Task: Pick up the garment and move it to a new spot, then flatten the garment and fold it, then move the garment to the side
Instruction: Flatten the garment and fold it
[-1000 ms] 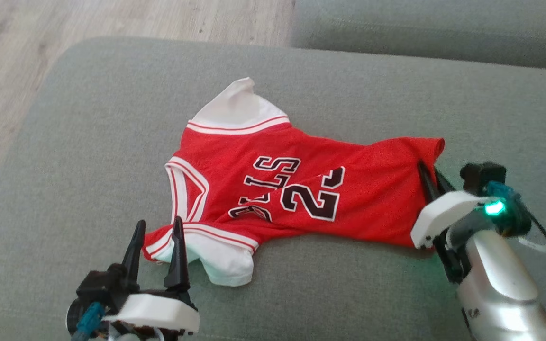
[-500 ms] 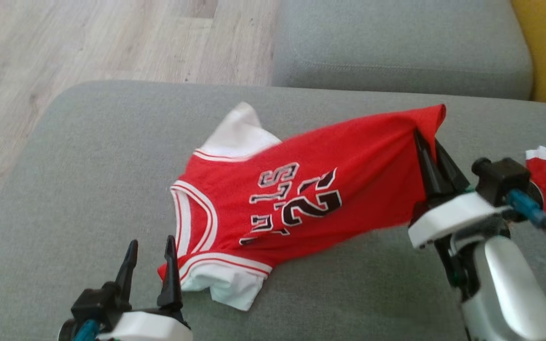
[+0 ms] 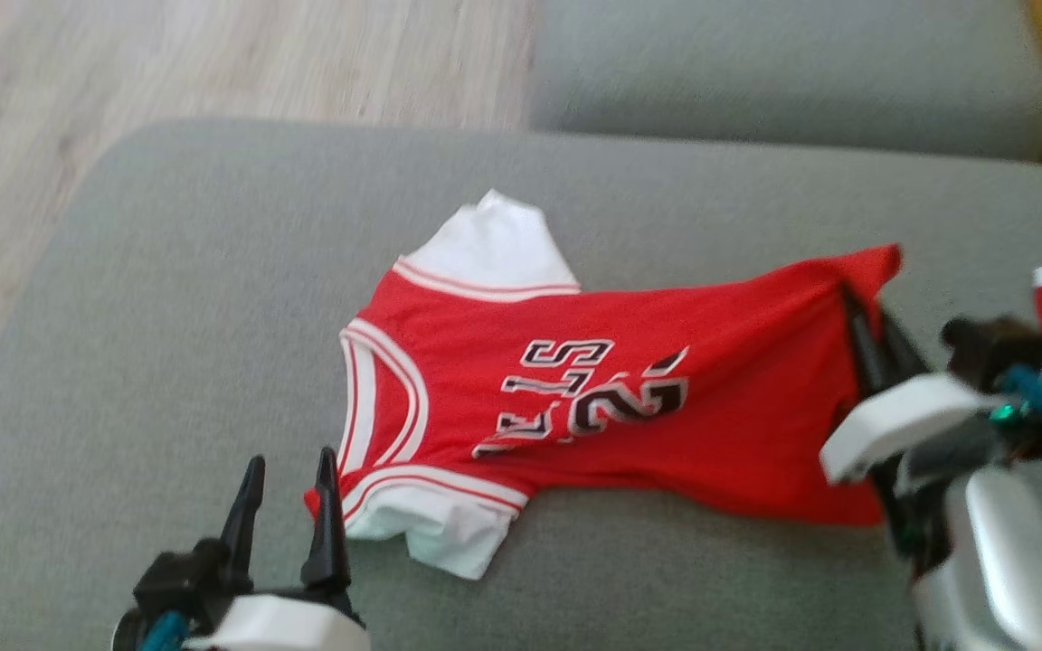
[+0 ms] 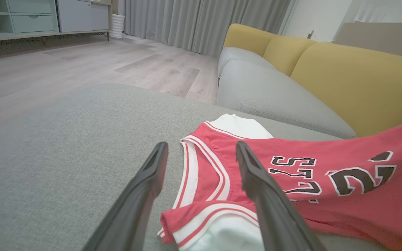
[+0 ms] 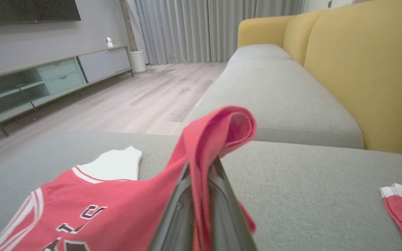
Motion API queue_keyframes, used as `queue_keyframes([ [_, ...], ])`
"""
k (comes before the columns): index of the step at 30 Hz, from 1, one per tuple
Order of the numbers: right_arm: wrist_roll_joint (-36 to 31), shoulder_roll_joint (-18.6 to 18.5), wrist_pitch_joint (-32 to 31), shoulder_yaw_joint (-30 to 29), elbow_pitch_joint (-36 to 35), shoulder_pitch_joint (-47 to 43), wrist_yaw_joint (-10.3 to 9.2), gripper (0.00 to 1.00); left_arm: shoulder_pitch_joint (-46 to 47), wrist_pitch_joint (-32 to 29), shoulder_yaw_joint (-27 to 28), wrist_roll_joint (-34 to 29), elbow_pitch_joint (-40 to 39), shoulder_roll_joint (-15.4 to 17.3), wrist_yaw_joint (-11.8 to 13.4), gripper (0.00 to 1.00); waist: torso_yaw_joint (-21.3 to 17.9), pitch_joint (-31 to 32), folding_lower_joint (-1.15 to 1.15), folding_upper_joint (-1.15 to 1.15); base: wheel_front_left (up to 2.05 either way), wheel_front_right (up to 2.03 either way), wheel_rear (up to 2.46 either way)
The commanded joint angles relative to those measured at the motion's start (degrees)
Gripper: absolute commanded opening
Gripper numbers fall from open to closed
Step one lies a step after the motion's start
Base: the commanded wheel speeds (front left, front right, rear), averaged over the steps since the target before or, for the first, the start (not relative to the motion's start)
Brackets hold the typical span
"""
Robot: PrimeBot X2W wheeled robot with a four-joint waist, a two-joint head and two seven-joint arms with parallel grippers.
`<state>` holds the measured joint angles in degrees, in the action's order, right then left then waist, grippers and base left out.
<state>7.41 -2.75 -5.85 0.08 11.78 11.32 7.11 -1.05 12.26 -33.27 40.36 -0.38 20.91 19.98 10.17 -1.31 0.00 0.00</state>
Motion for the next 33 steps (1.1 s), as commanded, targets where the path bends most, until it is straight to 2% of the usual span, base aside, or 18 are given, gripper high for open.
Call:
queue_keyframes([
  [1,-0.16,-0.14,0.78,0.27,-0.93,5.48,0.37,0.0,4.2,0.75,2.12,-0.15,-1.94,0.32,-0.15,1.0,1.75,-3.0,0.0,0.0,0.0,0.0,0.0],
  [9,-6.64,-3.11,5.57,-9.34,19.66,23.45,0.37,0.0,9.26,1.6,2.12,-1.27,-0.85,-1.66,-1.94,1.0,6.44,-12.12,0.0,0.0,0.0,0.0,0.0],
  [16,-12.75,-6.14,9.0,-15.24,34.55,36.14,0.37,0.0,12.59,2.26,2.17,-2.28,1.09,-3.81,-3.86,1.0,9.13,-15.46,0.0,0.0,0.0,0.0,0.0],
  [17,-13.83,-6.3,9.63,-15.49,36.29,37.49,0.37,0.27,12.84,2.32,2.24,-2.38,1.37,-4.04,-4.07,1.0,9.27,-15.61,0.0,0.0,0.0,0.0,0.0],
  [18,-14.75,-6.27,10.4,-15.55,37.85,38.74,0.37,0.74,13.04,2.37,2.31,-2.49,1.64,-4.27,-4.21,1.0,9.36,-15.69,0.0,0.0,0.0,0.0,0.0],
  [19,-15.53,-6.25,11.27,-15.68,39.24,39.9,0.37,1.0,13.18,2.42,2.38,-2.62,1.9,-4.5,-4.32,1.0,9.36,-15.76,0.0,0.0,0.0,0.0,0.0],
  [27,-20.47,-6.29,16.87,-15.21,46.7,44.81,0.37,1.0,12.81,2.62,3.35,-3.28,3.2,-5.25,-4.71,1.0,7.25,-13.87,0.0,0.0,0.0,0.0,0.0],
  [33,-19.25,-5.06,20.01,-12.65,47.72,43.41,0.37,1.0,11.17,2.67,4.03,-3.14,3.66,-5.02,-4.81,1.0,3.78,-10.08,0.0,0.0,0.0,0.0,0.0],
])
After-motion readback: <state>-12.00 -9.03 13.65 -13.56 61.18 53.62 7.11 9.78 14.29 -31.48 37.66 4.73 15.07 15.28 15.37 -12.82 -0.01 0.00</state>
